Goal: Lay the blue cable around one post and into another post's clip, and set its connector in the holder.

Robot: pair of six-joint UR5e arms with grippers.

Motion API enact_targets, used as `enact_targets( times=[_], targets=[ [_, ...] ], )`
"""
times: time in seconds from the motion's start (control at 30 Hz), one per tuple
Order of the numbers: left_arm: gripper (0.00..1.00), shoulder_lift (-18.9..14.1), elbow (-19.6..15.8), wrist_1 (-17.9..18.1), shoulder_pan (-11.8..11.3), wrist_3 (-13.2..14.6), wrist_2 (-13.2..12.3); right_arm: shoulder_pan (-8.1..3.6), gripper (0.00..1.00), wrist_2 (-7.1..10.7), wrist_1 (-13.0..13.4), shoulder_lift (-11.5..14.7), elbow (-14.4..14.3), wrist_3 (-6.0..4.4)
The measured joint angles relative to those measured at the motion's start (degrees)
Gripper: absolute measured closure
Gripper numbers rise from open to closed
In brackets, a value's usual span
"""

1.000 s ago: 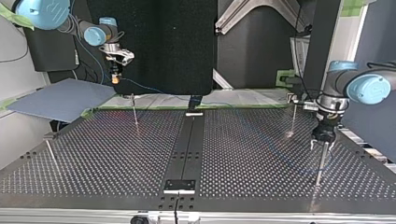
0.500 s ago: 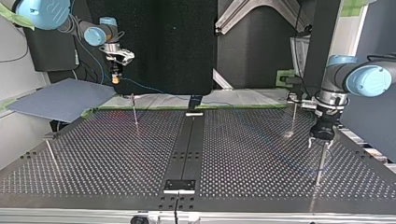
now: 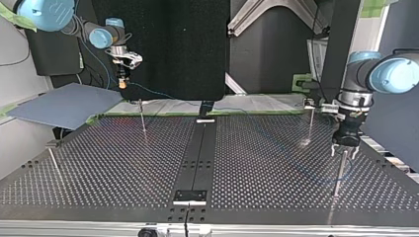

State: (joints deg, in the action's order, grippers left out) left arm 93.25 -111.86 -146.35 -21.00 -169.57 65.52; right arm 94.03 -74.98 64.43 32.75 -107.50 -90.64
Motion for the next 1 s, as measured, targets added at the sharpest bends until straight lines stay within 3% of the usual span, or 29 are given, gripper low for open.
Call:
enact_targets(
  times=[0.4,0.57,1.0],
  targets=[
    [0.00,-6.2,-3.2,-0.9,-0.4,1.4,3.7,0.08,0.99,0.00,0.0,0.0,0.0,-0.08],
    [0.00,-9.3,-3.9,-3.6,-1.1,4.2,5.1,0.07,0.99,0.00,0.0,0.0,0.0,-0.13],
    [0.00,-16.1,-3.0,-11.0,-3.1,11.6,5.4,0.09,0.99,0.07,0.1,0.0,0.1,-0.34]
  ],
)
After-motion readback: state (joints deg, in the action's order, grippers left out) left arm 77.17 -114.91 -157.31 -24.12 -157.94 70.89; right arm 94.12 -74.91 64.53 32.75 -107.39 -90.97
